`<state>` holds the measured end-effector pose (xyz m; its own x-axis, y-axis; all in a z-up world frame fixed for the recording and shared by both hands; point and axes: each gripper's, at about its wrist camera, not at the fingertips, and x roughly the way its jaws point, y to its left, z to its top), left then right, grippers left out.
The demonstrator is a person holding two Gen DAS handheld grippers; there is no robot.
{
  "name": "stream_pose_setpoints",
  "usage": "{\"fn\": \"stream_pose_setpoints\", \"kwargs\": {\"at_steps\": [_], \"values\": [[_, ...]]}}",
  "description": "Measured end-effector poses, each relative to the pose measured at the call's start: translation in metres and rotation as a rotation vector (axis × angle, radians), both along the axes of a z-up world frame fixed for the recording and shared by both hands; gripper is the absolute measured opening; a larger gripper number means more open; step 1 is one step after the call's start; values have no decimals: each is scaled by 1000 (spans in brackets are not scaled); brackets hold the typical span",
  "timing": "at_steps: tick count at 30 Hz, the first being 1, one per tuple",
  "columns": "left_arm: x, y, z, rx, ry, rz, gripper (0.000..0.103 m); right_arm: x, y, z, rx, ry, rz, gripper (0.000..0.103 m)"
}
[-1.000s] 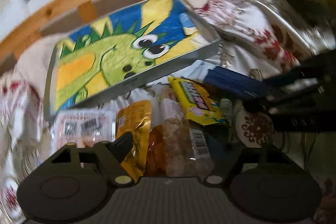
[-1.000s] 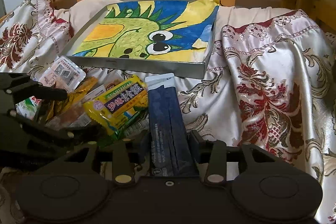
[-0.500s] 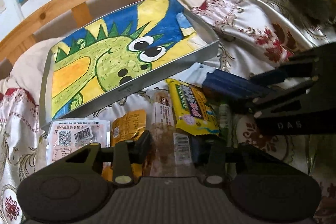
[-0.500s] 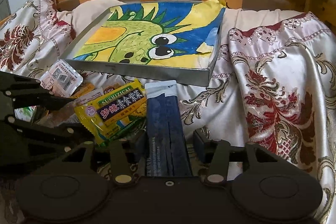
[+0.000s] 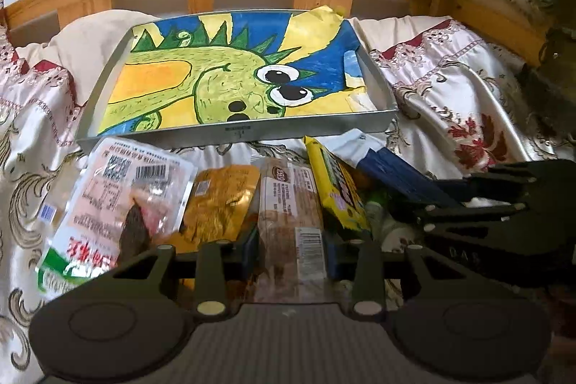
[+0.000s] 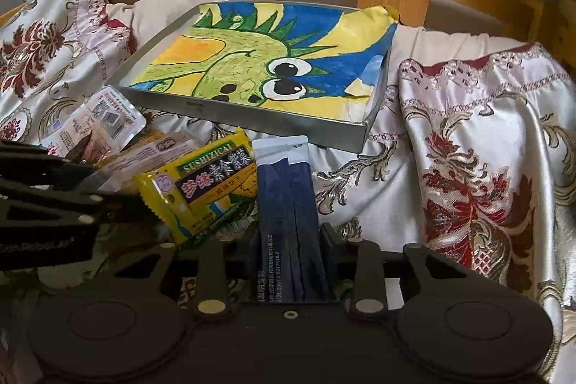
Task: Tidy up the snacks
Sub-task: 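Grasp the dark blue stick packet with the right gripper while the left grasps the brown bread snack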
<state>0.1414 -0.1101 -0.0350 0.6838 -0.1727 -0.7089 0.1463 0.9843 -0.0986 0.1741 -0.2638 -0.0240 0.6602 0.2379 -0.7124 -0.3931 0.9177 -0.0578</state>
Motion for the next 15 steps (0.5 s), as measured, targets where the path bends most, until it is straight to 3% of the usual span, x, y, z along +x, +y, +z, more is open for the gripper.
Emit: {"fn": "stream_pose_setpoints", "kwargs": {"at_steps": [7, 15], "values": [[-16, 5, 6, -18, -9, -1, 40, -23, 8, 9, -85, -103, 45, 35], [-26, 14, 17, -55, -38, 10, 40, -29, 2, 25, -42, -219, 16, 35]]}}
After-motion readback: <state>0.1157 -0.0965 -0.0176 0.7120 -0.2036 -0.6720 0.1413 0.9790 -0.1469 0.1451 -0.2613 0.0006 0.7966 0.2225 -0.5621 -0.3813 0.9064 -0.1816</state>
